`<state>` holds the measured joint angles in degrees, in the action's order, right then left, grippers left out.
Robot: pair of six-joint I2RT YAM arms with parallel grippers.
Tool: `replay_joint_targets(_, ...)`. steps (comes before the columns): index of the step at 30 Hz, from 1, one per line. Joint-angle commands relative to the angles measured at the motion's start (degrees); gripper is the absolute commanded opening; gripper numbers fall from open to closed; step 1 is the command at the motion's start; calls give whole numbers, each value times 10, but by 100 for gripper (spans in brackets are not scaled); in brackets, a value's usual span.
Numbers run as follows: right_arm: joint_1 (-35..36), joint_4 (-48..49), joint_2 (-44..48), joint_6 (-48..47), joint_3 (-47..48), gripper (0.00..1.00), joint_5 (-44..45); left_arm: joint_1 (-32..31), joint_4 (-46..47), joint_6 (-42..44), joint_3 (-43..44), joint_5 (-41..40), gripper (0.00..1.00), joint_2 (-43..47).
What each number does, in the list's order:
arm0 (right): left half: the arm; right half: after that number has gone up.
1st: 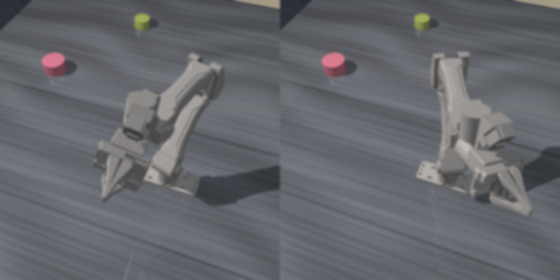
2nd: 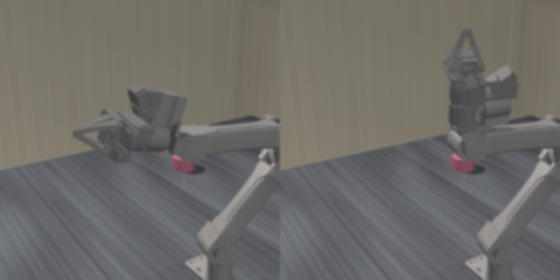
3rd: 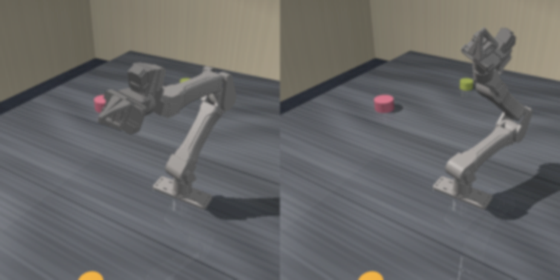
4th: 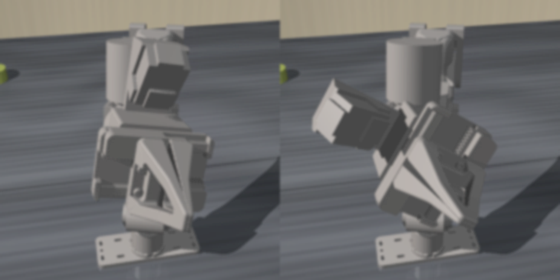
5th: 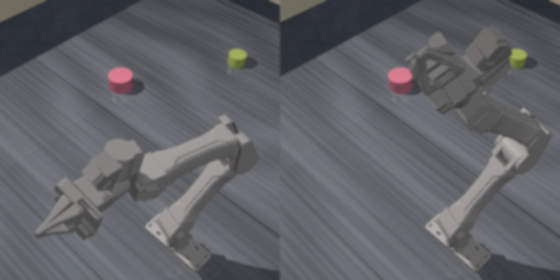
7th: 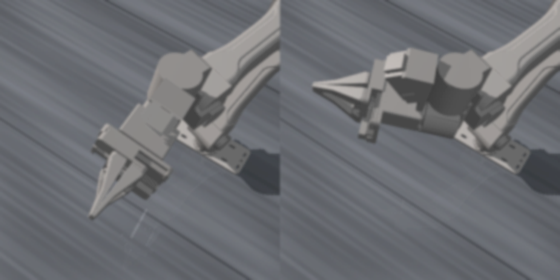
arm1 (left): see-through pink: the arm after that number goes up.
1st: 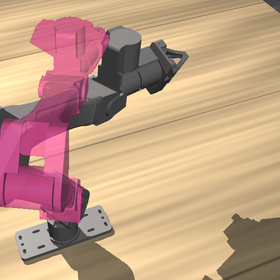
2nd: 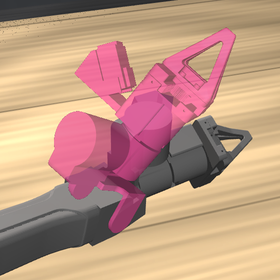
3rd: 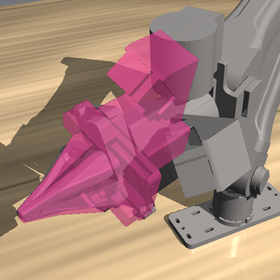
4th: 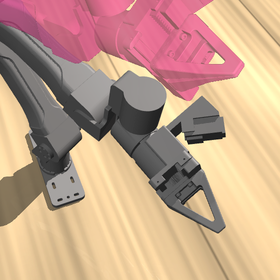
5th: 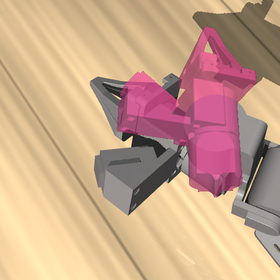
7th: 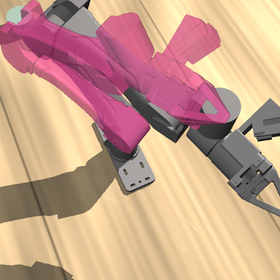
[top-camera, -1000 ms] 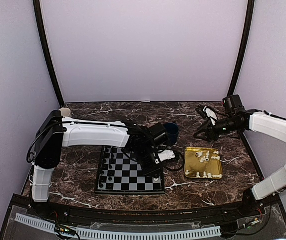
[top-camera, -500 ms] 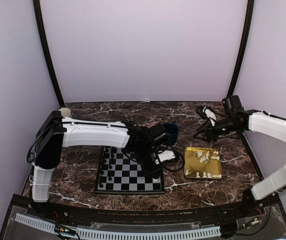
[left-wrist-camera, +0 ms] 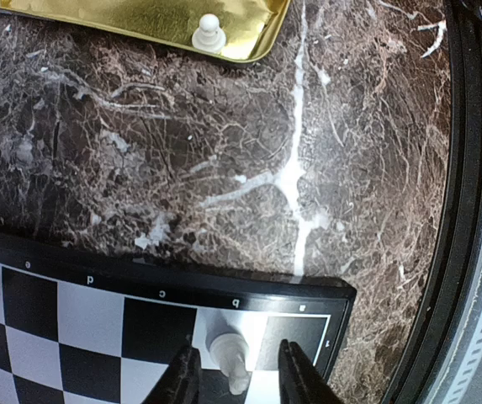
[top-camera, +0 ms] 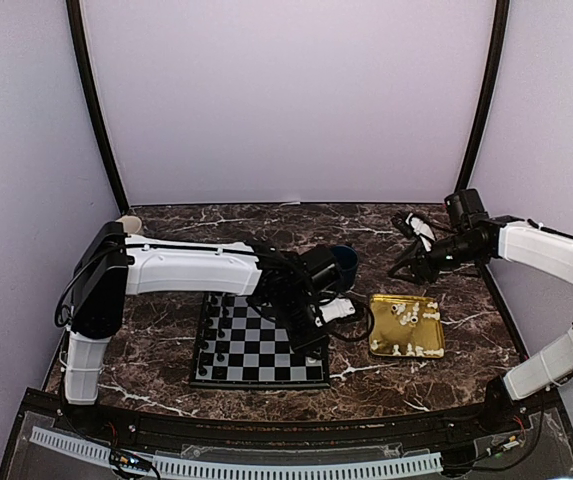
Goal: Set up the chess pieces on the board
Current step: Move the knight to b1, then pick up the pawn from the storage box.
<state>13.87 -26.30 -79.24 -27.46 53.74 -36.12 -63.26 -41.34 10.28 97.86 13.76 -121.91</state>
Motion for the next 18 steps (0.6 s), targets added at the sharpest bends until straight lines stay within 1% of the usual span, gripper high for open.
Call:
replay_joint_targets(1,-2,-45,0,-7,50,48,19,-3,12,-4,16,2,36,50)
replay_joint_targets(5,-2,-147,-22,-34,93,48,43,-3,52,-18,3,-17,37,77)
replay_joint_targets(10,-1,-235,-37,-69,101,46,50,0,166,-50,-53,-59,39,114)
replay_joint_targets(13,3,-250,-44,-75,87,45,73,4,226,-76,-86,-76,39,134)
replay_joint_targets(16,14,-245,-53,-74,69,45,107,13,292,-108,-127,-98,40,162)
replay_joint_targets(18,30,-239,-65,-66,63,44,134,23,336,-142,-156,-132,41,188)
